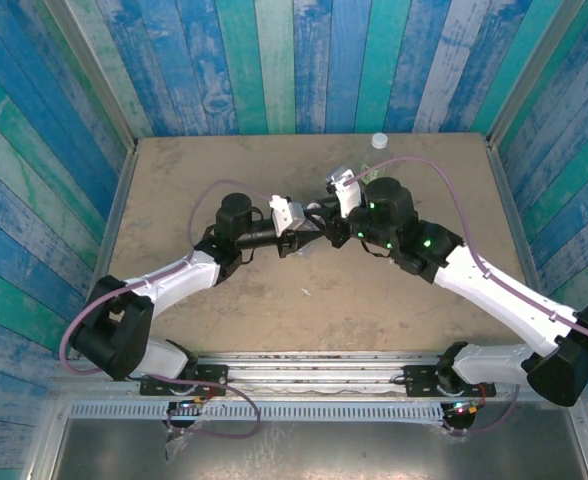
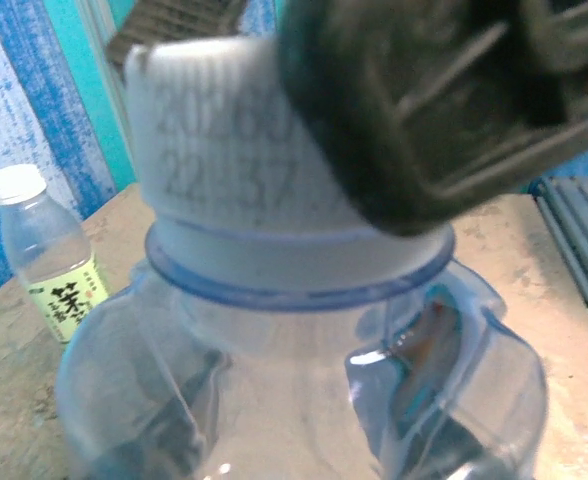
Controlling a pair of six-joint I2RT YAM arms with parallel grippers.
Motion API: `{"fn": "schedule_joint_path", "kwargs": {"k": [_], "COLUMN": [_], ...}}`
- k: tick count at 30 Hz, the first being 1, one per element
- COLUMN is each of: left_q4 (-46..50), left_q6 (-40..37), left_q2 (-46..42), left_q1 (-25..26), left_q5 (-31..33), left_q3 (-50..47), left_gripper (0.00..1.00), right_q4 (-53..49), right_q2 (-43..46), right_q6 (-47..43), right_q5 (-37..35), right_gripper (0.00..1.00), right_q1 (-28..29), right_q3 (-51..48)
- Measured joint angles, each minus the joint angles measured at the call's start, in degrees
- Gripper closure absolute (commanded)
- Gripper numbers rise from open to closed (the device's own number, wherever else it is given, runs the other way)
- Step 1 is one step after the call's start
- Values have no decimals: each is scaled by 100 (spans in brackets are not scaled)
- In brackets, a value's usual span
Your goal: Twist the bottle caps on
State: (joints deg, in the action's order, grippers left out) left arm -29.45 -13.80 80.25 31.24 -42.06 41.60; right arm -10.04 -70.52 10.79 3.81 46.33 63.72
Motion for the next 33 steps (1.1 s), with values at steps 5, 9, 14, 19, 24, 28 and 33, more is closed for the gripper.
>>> {"fn": "schedule_joint_path", "kwargs": {"k": [5, 9, 14, 19, 24, 28, 33], "left_q4": [85, 72, -48, -245, -540, -599, -490], "left_q6": [-118, -105, -20, 177, 448, 645, 767], "left_q2": [0, 0, -42, -363, -988, -1480, -1832], "left_q1": [20, 24, -44, -79, -79, -79, -79], "left_q5": [201, 243, 356, 540, 1005, 1384, 1735], "left_q3": [0, -26, -105, -518, -1270, -1762, -2044], "left_gripper": [61, 38, 4, 6, 6, 6, 6], "right_q4": [-79, -111, -306, -407, -299, -72, 186], "right_q2": [-2, -2, -28, -109, -409, -940, -1794], "right_q6": [592, 636, 487, 186, -72, -343, -699], "right_q5": [-555, -706, -791, -898, -940, -920, -909], "right_gripper": [87, 87, 87, 87, 87, 86, 86], "right_q1": [160, 188, 186, 55, -341, -621, -837], "right_q3": [-7, -7, -4, -2, 39, 179, 614]}}
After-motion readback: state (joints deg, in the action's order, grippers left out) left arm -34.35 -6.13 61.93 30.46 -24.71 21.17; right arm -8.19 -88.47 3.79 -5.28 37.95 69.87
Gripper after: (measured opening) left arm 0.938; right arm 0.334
